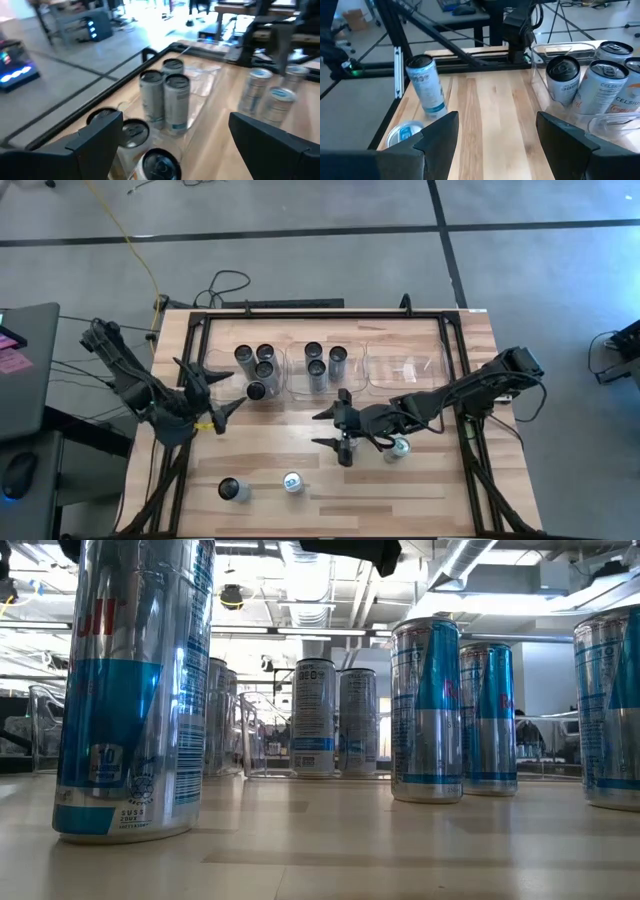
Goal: Sort soda cans
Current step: Put the green soda can into the left transparent bin
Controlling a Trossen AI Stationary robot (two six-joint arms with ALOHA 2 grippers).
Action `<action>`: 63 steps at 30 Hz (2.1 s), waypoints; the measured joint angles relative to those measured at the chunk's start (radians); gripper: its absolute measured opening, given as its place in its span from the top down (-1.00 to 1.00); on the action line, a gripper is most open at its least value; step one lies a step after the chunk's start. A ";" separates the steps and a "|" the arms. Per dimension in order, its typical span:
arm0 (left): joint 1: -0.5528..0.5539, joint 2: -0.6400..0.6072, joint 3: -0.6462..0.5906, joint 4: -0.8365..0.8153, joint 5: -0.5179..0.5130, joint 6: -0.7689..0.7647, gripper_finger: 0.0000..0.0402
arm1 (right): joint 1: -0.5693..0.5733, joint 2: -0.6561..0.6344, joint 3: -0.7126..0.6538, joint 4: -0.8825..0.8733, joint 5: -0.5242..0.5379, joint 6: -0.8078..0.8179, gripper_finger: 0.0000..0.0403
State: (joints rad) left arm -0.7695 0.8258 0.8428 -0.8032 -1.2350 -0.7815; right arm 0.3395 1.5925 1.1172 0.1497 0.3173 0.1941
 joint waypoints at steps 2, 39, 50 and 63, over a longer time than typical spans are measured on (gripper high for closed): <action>0.032 0.021 -0.015 -0.004 0.004 -0.041 -0.79 | -0.007 0.000 0.000 0.004 0.000 0.015 -0.42; 0.359 0.184 -0.025 -0.288 0.240 -0.255 -0.63 | -0.029 0.000 0.000 -0.040 -0.001 0.018 -0.42; 0.365 0.169 0.006 -0.282 0.245 -0.215 -0.63 | -0.029 0.000 0.000 -0.045 -0.001 0.017 -0.42; 0.338 0.204 -0.011 -0.179 0.272 -0.141 -0.63 | -0.027 0.000 0.000 -0.054 -0.001 0.017 -0.42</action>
State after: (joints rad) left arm -0.4313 1.0294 0.8318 -0.9824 -0.9634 -0.9221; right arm 0.3120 1.5921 1.1172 0.0956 0.3160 0.2115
